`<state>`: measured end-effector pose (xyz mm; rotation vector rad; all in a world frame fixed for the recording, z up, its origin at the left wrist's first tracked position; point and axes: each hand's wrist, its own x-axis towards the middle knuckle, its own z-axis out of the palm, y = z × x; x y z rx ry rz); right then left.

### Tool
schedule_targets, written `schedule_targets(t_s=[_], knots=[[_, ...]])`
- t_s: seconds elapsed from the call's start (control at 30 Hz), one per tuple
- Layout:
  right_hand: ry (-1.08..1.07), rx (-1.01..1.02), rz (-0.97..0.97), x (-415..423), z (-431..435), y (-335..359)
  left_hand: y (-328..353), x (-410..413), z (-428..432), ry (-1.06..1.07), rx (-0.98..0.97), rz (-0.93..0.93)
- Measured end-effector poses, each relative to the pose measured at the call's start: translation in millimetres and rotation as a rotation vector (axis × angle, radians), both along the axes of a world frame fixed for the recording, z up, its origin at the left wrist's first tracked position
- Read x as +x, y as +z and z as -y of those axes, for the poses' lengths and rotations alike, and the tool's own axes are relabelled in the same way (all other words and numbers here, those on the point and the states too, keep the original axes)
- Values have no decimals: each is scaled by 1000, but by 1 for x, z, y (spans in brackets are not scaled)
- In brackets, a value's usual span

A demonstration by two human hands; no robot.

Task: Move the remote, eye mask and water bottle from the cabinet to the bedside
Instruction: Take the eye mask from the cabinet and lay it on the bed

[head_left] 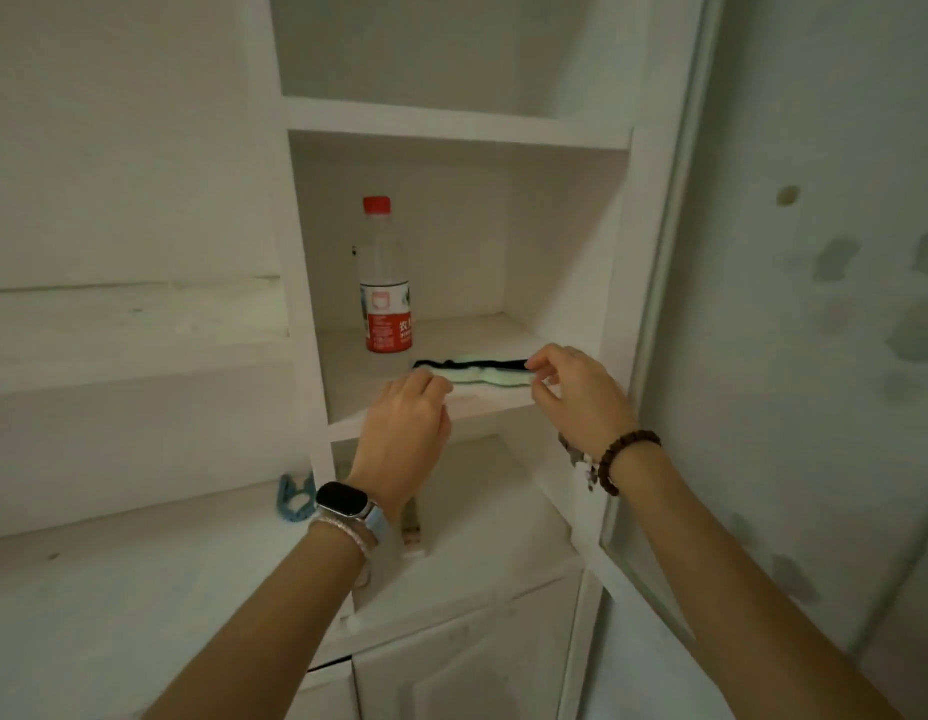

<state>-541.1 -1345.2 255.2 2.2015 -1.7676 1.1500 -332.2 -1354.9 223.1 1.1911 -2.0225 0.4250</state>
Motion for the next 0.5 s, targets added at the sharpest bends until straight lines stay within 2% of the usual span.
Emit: schedule_targets(t_s=[0.33, 0.5], knots=[[-8, 347, -188, -10, 63, 7, 2, -28, 51, -34, 14, 228], [-11, 357, -199, -9, 72, 1, -1, -33, 62, -41, 17, 270]])
